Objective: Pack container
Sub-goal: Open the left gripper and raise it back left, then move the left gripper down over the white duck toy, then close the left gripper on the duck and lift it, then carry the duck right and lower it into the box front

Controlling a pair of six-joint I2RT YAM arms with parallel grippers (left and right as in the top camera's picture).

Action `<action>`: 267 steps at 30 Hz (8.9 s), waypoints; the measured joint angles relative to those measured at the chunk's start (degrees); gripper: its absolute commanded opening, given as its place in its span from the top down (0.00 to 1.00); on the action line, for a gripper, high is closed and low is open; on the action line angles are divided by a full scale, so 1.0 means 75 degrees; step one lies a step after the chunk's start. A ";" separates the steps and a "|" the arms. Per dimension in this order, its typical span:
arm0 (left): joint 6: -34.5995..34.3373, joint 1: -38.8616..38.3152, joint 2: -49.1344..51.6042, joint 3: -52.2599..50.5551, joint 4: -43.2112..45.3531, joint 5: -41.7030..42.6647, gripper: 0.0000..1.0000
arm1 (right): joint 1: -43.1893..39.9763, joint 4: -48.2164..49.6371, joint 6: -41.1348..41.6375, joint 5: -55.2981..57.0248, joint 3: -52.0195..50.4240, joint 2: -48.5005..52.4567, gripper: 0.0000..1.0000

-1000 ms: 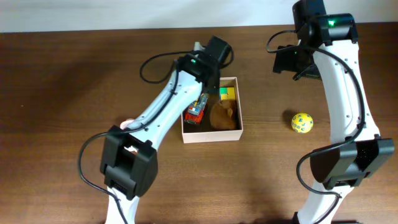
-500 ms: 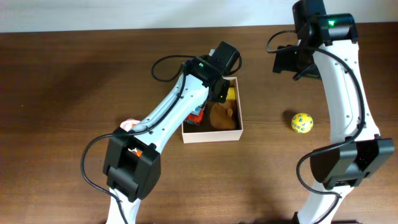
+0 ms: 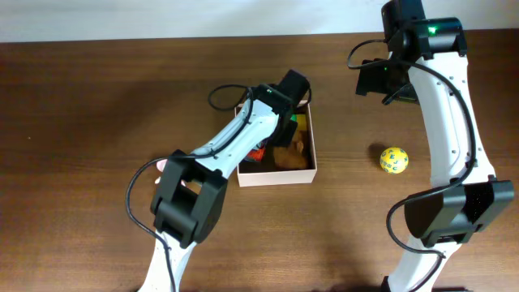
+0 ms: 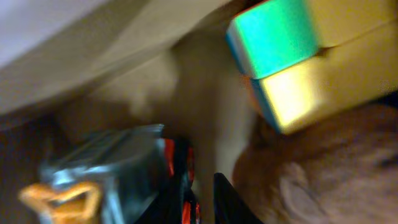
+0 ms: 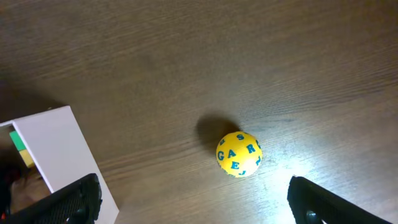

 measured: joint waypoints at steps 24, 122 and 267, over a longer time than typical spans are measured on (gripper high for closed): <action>-0.1600 0.0128 0.0055 0.0000 -0.0055 -0.0787 0.79 | 0.0000 0.0003 0.0003 0.0000 0.0000 0.0000 0.01; 0.0691 0.3841 -0.4709 -0.6257 0.1955 -0.0723 0.03 | 0.0000 0.0003 0.0003 0.0000 0.0000 0.0000 0.01; 0.5333 0.0854 -0.4077 -0.4430 0.1874 0.2291 0.35 | 0.0000 0.0000 0.0003 0.0000 0.0000 0.0000 0.01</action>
